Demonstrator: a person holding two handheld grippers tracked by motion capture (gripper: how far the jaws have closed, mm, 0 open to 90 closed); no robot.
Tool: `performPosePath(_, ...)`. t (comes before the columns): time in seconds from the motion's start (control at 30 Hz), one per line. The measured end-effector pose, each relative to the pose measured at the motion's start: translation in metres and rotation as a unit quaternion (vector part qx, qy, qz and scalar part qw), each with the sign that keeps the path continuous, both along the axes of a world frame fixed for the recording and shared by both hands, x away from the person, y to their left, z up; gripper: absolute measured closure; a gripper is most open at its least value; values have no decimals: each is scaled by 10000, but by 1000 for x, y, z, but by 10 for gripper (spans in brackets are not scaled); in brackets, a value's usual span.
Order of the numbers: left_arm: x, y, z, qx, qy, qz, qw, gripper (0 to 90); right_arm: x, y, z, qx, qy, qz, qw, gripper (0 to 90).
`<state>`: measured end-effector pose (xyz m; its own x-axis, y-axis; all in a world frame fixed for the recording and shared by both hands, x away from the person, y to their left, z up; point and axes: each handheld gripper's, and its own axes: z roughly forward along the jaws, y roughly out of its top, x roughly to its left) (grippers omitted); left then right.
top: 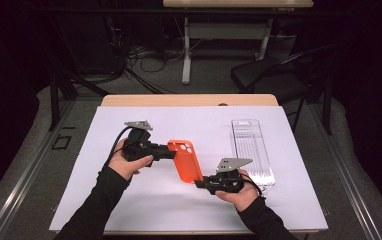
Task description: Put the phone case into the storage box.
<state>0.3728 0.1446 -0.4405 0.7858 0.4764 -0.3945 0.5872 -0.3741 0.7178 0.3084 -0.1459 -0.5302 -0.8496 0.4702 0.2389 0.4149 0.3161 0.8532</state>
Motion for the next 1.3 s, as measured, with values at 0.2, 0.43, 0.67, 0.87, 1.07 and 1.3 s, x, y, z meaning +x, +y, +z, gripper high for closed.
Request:
performPosePath(0.2, 0, -3, 0, 32, -18, -58, 10000, 709, 0, 0, 0, 0, -1, 17, 10000, 801)
performPosePath(0.43, 0, -3, 1, 3, -21, -54, 10000, 756, 0, 0, -1, 9, -5, 15, 10000, 801)
performPosePath(0.67, 1, -1, 0, -12, 18, -61, 10000, 787, 1, 0, -1, 7, -1, 13, 10000, 801)
performPosePath(0.87, 0, 0, -1, -68, 111, 31, 9999, 806, 1, 1, -2, -27, 3, 14, 10000, 801)
performPosePath(1.07, 0, 1, -2, -131, 270, 150, 9994, 824, 1, 1, -2, -22, 33, 19, 10000, 801)
performPosePath(1.3, 3, 2, -4, -142, 338, 143, 9992, 839, 1, 1, -2, -11, 61, 14, 10000, 801)
